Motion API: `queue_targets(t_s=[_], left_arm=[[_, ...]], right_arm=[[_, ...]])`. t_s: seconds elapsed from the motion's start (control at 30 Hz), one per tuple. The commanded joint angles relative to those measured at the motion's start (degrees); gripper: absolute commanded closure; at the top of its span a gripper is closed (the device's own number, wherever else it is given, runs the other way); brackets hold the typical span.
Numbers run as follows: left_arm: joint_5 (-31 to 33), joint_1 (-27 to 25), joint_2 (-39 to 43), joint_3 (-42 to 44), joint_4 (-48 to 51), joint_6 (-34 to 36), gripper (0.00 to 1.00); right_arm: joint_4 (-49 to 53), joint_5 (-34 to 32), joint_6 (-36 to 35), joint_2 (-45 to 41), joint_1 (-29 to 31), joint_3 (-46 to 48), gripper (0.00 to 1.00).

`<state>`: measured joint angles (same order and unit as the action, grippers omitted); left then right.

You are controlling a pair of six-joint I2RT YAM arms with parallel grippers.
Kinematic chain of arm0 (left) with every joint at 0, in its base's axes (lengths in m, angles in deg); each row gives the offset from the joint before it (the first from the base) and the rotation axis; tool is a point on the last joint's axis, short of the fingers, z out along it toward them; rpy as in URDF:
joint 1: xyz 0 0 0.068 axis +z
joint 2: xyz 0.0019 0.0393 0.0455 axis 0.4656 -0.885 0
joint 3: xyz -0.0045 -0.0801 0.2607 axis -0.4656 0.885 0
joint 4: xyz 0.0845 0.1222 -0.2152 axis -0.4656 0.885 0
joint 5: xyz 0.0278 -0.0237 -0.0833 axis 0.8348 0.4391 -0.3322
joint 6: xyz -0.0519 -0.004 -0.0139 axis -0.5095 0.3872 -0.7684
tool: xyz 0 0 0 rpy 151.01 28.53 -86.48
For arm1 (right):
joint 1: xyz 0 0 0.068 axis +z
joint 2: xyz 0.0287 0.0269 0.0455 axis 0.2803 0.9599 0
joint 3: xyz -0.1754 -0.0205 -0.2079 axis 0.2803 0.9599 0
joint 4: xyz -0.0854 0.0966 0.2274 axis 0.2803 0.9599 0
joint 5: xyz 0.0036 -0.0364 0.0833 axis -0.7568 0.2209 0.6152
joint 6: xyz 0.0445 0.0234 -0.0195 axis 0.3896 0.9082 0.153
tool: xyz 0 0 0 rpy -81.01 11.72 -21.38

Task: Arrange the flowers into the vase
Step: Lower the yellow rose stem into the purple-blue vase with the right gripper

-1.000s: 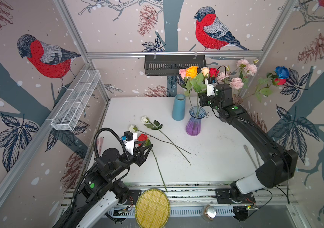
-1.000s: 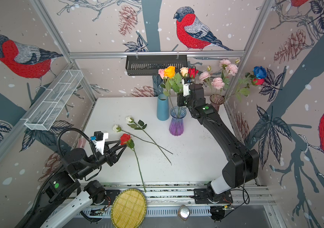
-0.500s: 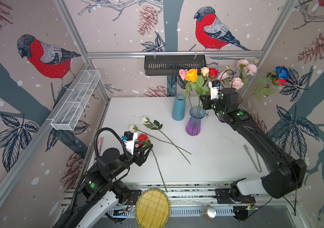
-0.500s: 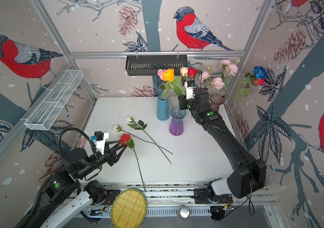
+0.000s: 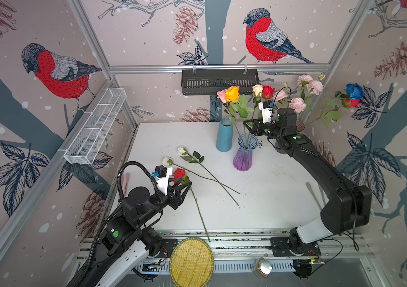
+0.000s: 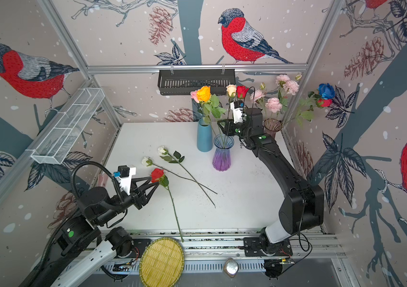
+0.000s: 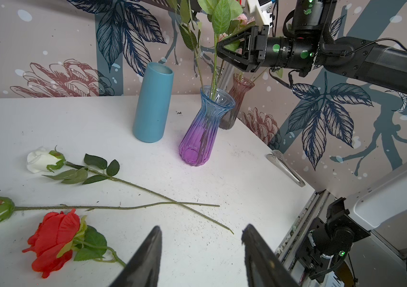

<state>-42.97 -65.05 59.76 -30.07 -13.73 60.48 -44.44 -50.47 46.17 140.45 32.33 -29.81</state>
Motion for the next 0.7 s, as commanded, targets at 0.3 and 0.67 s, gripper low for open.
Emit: queue_targets(t_s=[0.3,0.67], left_arm=[[-0.3,0.0,0.0,0.0,-0.9,0.6,0.47],[-0.2,0.0,0.0,0.0,-0.8,0.6,0.47]], right_arm=[[-5.0,7.1,2.0,1.9,0.1,0.2,0.58],[-4.6,4.9,0.8,-1.7,0.1,1.4,0.96]])
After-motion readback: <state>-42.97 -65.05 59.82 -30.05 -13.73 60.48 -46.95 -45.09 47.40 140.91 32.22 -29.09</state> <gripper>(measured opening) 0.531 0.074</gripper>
